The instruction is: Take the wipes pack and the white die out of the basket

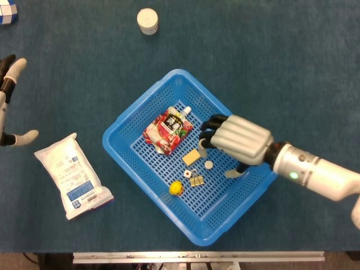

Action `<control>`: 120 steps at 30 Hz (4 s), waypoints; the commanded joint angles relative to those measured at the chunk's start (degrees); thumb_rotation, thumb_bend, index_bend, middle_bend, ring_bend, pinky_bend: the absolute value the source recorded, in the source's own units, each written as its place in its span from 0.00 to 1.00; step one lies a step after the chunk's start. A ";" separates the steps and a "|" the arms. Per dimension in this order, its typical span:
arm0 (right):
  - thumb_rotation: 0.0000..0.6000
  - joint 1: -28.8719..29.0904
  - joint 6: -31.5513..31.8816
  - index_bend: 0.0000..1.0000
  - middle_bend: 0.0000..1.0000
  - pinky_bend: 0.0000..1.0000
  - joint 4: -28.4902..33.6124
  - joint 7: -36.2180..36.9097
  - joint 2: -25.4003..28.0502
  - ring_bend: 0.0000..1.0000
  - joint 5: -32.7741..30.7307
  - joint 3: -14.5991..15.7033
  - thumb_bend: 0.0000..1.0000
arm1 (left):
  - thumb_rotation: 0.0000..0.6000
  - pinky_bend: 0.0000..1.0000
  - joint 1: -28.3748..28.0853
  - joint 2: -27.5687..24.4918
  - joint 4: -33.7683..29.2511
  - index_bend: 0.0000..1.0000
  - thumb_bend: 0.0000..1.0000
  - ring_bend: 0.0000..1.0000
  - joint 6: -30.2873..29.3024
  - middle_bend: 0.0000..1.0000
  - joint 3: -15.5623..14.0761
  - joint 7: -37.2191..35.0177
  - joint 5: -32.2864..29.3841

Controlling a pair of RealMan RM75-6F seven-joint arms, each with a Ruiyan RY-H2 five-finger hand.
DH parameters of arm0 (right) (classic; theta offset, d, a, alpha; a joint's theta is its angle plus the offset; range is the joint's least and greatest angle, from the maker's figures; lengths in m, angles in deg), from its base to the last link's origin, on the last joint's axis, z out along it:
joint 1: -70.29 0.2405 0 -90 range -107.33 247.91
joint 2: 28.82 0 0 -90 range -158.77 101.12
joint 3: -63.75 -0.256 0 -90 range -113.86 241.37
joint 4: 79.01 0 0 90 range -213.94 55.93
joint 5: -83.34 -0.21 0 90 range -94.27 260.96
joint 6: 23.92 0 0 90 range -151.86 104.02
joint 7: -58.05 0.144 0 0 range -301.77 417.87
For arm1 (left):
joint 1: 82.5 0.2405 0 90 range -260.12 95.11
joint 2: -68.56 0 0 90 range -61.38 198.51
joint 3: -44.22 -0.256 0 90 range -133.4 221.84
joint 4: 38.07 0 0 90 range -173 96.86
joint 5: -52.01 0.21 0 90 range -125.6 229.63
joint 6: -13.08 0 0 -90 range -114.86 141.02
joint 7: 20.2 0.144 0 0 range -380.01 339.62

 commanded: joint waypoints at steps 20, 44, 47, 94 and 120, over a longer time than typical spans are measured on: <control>1.00 11.34 -4.04 0.43 0.39 0.20 -6.72 -17.46 -10.82 0.20 -12.62 4.74 0.10 | 1.00 0.00 2.47 -0.82 -1.03 0.00 0.00 0.00 -2.52 0.00 -0.90 -1.19 2.25; 1.00 17.87 -1.68 0.43 0.39 0.20 -5.52 -25.83 -12.91 0.20 -20.11 10.59 0.10 | 1.00 0.00 3.67 -0.87 -0.01 0.00 0.00 0.00 -2.73 0.00 -1.08 -3.38 3.53; 1.00 17.84 -0.99 0.43 0.39 0.20 -4.38 -25.61 -12.49 0.20 -19.66 11.17 0.10 | 1.00 0.00 3.85 -0.83 -0.20 0.00 0.00 0.00 -2.92 0.00 -1.17 -3.32 3.87; 1.00 20.02 8.51 0.52 0.39 0.20 -5.27 -35.61 -16.95 0.20 -26.96 13.52 0.33 | 1.00 0.00 4.42 -1.22 0.72 0.00 0.00 0.00 -1.89 0.00 -1.25 -5.46 5.09; 1.00 20.12 7.11 0.52 0.39 0.21 3.07 -34.68 -11.51 0.21 -24.06 17.31 0.33 | 1.00 0.00 4.20 -1.41 0.23 0.00 0.00 0.00 -1.50 0.00 -0.99 -5.45 5.27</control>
